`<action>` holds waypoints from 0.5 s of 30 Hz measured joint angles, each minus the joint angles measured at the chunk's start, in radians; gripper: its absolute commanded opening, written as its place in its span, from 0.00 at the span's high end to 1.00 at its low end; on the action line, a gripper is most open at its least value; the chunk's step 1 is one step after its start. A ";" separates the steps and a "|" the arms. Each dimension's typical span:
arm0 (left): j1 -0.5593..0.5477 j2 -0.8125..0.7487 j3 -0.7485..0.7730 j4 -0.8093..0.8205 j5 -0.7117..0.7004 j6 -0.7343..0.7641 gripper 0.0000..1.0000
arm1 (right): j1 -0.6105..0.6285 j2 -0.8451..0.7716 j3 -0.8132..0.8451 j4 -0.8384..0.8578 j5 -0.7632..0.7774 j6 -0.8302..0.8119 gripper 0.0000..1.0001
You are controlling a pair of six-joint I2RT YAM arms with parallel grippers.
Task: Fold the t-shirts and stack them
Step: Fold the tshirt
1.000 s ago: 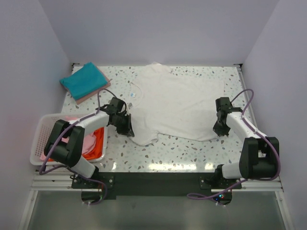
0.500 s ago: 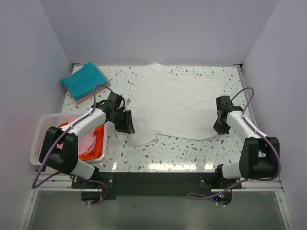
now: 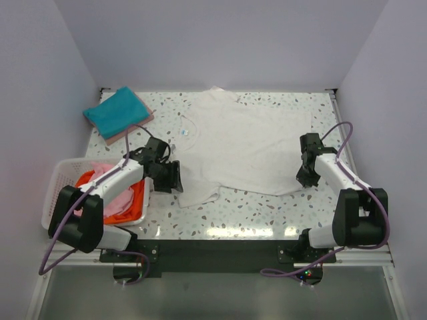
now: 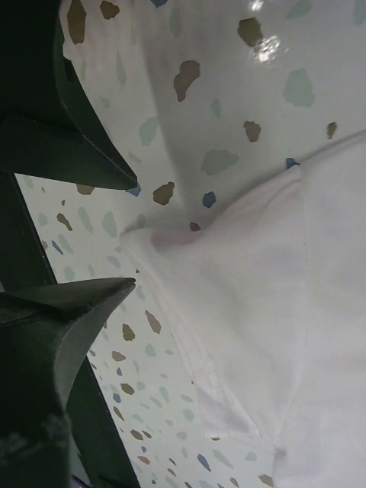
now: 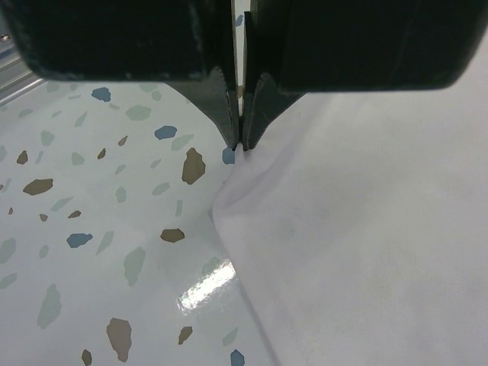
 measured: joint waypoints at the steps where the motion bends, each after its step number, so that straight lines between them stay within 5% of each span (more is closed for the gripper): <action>1: 0.000 0.000 -0.015 0.000 0.007 0.000 0.46 | 0.000 0.000 0.000 0.000 0.000 0.001 1.00; 15: -0.016 -0.011 -0.144 0.040 0.133 -0.018 0.46 | 0.000 0.001 0.000 -0.004 0.001 0.002 1.00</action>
